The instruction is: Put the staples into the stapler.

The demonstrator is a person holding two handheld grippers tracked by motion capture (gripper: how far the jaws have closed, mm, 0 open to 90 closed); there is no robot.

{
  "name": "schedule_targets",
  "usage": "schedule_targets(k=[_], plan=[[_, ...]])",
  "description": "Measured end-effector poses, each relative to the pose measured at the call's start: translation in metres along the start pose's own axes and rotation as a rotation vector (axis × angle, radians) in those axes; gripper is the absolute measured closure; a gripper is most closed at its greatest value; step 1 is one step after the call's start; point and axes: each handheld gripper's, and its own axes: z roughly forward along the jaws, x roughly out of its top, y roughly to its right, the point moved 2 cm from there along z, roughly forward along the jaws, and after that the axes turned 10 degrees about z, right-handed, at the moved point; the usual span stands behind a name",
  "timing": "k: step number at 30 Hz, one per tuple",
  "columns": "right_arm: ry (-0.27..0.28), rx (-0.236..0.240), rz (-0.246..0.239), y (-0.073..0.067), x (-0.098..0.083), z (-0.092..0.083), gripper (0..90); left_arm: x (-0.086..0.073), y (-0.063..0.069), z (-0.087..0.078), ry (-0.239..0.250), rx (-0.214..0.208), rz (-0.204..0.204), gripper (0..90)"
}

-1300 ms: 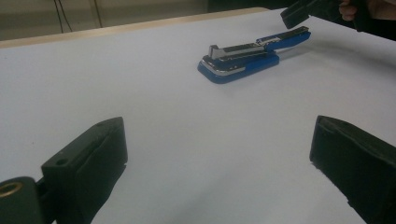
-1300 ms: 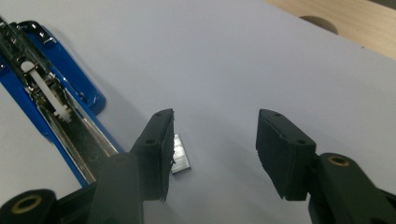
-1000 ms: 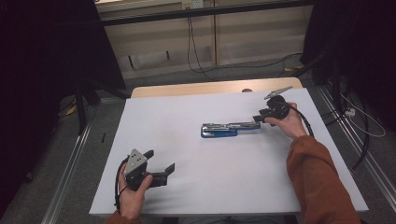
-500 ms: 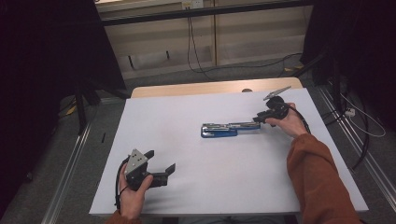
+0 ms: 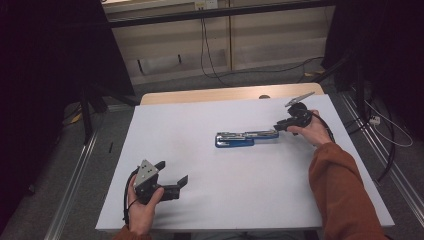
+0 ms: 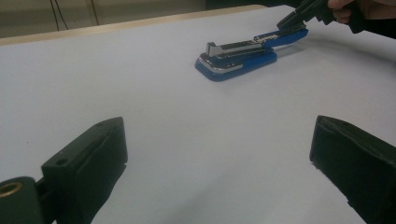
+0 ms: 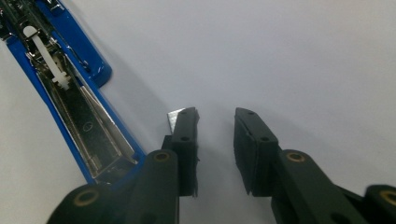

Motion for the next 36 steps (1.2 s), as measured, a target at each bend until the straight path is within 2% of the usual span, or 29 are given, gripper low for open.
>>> schedule_targets(k=[4,9,16,18,20,25,26,31,36], plan=[[0.0,0.021,-0.008,-0.0019,0.0008,-0.0007,74.2,0.0002,0.0002,0.0,-0.004,0.0,0.005,4.3],[-0.055,0.032,-0.04,-0.0052,0.0045,0.0014,74.4,0.0001,0.0006,0.0002,-0.003,-0.001,0.0,4.3],[-0.06,0.047,-0.052,-0.0075,0.0052,0.0024,83.6,0.0,0.0003,-0.0001,-0.001,-0.006,0.005,4.3],[-0.061,0.032,-0.047,-0.006,0.005,0.0008,82.8,0.0001,0.0006,0.0,-0.001,-0.007,0.002,4.3],[-0.061,0.036,-0.036,-0.005,0.0042,0.0001,81.9,0.0002,0.0005,0.0,-0.005,-0.007,0.008,4.3],[-0.082,0.022,-0.069,-0.003,0.002,-0.0018,82.4,-0.0002,0.0008,0.0004,-0.005,-0.007,0.004,4.3],[-0.081,0.028,-0.06,-0.0026,0.0016,-0.0025,82.1,-0.0001,0.0008,0.0004,-0.005,-0.009,0.004,4.3],[-0.079,0.06,-0.079,-0.0033,0.0013,-0.0016,80.0,-0.0008,0.0005,0.0021,-0.008,-0.011,0.005,4.5],[-0.083,0.051,-0.088,-0.0016,0.0004,0.0003,78.9,-0.0007,0.0013,0.0025,-0.012,-0.01,0.004,4.5]])
